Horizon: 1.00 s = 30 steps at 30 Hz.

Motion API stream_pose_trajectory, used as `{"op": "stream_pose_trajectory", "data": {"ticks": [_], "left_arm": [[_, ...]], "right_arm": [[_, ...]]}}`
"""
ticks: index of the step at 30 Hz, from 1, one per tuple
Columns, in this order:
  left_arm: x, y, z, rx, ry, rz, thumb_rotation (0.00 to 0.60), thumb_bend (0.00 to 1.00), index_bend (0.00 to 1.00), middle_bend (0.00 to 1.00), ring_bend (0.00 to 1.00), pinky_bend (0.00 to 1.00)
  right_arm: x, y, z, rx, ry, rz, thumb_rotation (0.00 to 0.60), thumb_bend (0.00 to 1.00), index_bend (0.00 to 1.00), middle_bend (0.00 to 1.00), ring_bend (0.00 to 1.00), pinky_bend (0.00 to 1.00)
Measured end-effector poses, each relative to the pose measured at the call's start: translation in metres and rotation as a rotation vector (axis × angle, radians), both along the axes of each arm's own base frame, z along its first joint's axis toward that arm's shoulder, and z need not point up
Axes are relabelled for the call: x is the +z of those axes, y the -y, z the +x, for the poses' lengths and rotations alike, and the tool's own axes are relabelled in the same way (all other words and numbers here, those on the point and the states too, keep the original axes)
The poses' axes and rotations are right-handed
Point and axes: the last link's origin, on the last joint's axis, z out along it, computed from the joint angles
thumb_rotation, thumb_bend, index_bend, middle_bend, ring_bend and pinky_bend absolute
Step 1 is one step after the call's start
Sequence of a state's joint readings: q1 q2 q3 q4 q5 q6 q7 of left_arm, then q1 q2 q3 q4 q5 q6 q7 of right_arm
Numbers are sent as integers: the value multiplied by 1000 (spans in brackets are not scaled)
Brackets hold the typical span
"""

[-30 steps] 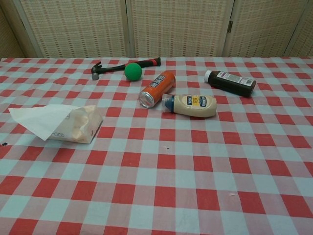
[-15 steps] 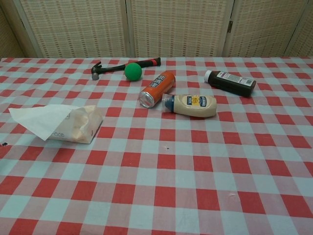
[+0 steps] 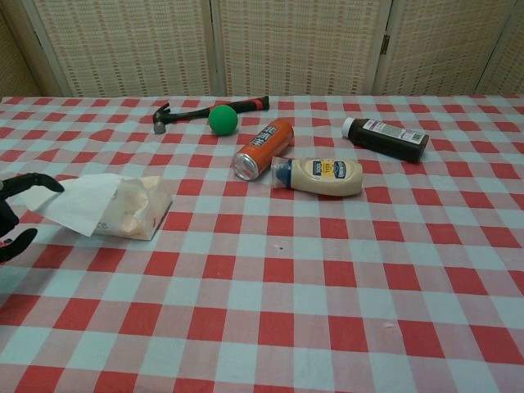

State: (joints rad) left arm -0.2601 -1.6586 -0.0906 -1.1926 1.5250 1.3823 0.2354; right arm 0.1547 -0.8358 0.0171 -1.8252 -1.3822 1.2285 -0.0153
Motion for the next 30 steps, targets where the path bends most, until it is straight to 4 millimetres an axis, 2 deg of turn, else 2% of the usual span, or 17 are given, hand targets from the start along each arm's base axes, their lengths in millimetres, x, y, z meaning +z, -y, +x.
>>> {"op": "stream_pose_trajectory", "data": {"ticks": [8, 11, 12, 14, 16, 20, 24, 30], "left_arm": [[-15, -16, 5, -30, 27, 50, 600, 479, 297, 950, 960, 1000], [-19, -19, 7, -39, 45, 67, 600, 481, 425, 958, 963, 1000], [-19, -19, 8, -44, 48, 76, 600, 490, 526, 964, 966, 1000], [-19, -21, 9, -56, 54, 105, 600, 511, 644, 976, 970, 1000], [-18, -21, 9, -66, 56, 130, 600, 527, 696, 985, 973, 1000], [-14, -22, 9, -76, 72, 155, 600, 546, 708, 994, 978, 1000], [-2, -24, 6, -83, 49, 177, 600, 546, 714, 1000, 978, 1000], [36, -27, -4, -120, -32, 196, 600, 543, 730, 1000, 978, 1000]], "right_arm": [[-1, 1, 0, -2, -3, 3, 600, 996, 892, 799, 606, 861], [-1, 0, 0, -2, -5, 6, 600, 995, 891, 799, 606, 861], [-1, 0, 0, -2, -6, 7, 600, 995, 892, 799, 606, 861], [-1, 0, -1, -3, -6, 9, 600, 996, 892, 799, 606, 861], [-1, 0, -1, -4, -7, 11, 600, 996, 892, 799, 606, 861], [-2, 0, 0, -4, -8, 13, 600, 996, 892, 799, 606, 862], [-2, 0, 0, -5, -10, 16, 600, 995, 892, 799, 606, 861], [-2, 0, 0, -5, -7, 15, 600, 995, 891, 799, 605, 861]]}}
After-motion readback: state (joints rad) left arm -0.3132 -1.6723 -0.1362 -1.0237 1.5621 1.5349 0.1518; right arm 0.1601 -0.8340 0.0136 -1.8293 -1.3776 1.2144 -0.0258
